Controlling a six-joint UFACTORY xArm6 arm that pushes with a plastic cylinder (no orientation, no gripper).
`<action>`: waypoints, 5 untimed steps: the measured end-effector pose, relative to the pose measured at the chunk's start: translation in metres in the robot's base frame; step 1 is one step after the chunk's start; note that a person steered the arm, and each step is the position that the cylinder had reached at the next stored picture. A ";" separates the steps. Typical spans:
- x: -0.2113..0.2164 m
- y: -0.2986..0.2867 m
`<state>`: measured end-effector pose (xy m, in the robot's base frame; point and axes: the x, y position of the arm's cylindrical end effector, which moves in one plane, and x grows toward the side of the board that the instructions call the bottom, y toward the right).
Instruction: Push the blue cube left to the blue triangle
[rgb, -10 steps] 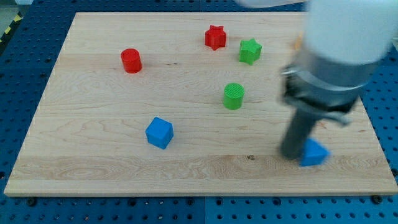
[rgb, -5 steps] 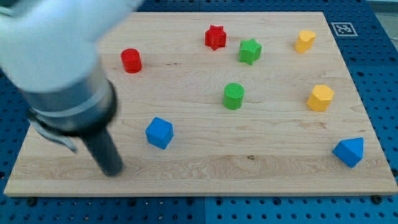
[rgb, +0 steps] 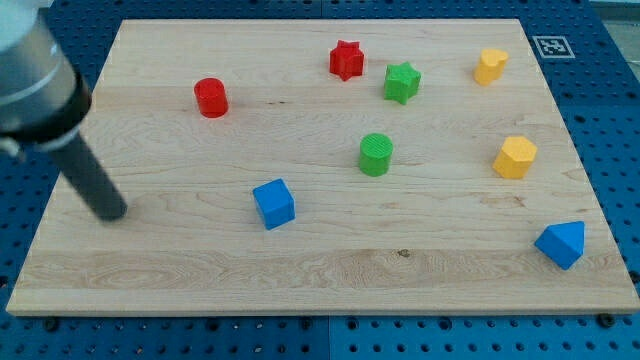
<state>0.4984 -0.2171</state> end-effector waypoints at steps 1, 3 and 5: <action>0.008 0.150; -0.006 0.203; 0.095 0.194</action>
<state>0.5931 -0.0231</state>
